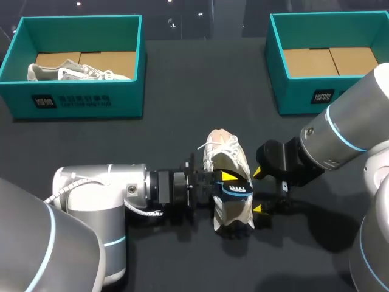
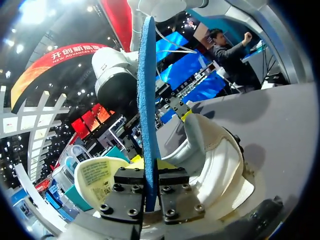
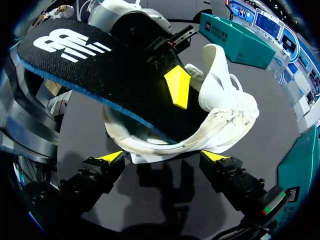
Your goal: Take the shoe out of the shoebox, open the shoe tongue, remove and reinsert the insole, then place the shoe into the shoebox
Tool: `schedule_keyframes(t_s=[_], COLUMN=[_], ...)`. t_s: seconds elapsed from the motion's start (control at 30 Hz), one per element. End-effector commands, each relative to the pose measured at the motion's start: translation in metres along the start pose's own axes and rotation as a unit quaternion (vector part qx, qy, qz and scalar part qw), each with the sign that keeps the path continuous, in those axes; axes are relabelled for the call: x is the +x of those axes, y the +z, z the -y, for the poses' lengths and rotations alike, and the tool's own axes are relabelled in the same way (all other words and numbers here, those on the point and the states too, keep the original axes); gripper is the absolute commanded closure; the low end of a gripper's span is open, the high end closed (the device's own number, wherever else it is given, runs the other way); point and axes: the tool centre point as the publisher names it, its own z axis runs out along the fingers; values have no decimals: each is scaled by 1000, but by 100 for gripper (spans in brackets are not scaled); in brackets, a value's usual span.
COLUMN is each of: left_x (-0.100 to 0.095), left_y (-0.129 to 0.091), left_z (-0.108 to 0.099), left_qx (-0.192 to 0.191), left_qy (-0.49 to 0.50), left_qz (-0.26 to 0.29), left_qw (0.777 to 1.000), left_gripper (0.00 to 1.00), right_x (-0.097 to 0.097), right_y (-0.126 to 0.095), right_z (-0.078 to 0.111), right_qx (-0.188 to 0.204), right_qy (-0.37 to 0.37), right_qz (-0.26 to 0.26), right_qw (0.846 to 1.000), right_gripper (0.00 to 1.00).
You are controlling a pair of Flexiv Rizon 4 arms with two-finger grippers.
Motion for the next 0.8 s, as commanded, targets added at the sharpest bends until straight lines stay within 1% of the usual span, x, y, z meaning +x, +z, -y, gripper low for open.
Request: schedule_keyframes(t_s=[0.03, 0.23, 0.4, 0.57, 0.63, 0.67, 0.73, 0.77, 0.8], left_x=[3, 5, 9, 11, 11, 11, 10, 10, 10], left_y=[-1, -1, 0, 0, 0, 0, 0, 0, 0], left_z=[10, 23, 34, 43, 46, 46, 47, 47, 47], left_qx=[-2, -4, -4, -5, -6, -7, -9, -10, -10], left_qy=[-1, -3, -4, -3, -2, -2, 0, 0, 0], left_qz=[3, 5, 5, 4, 5, 5, 6, 5, 2], left_qw=[1000, 1000, 1000, 1000, 1000, 1000, 1000, 1000, 1000], left_gripper=[73, 62, 62, 63, 65, 71, 87, 99, 100], right_x=[2, 2, 2, 2, 2, 2, 2, 2, 2], right_y=[0, 0, 0, 0, 0, 0, 0, 0, 0], right_z=[0, 0, 0, 0, 0, 0, 0, 0, 0], right_qx=[0, 0, 0, 0, 0, 0, 0, 0, 0], right_qy=[0, 0, 0, 0, 0, 0, 0, 0, 0], right_qz=[2, 2, 2, 2, 2, 2, 2, 2, 2], right_qw=[1000, 1000, 1000, 1000, 1000, 1000, 1000, 1000, 1000], right_gripper=[0, 0, 0, 0, 0, 0, 0, 0, 0])
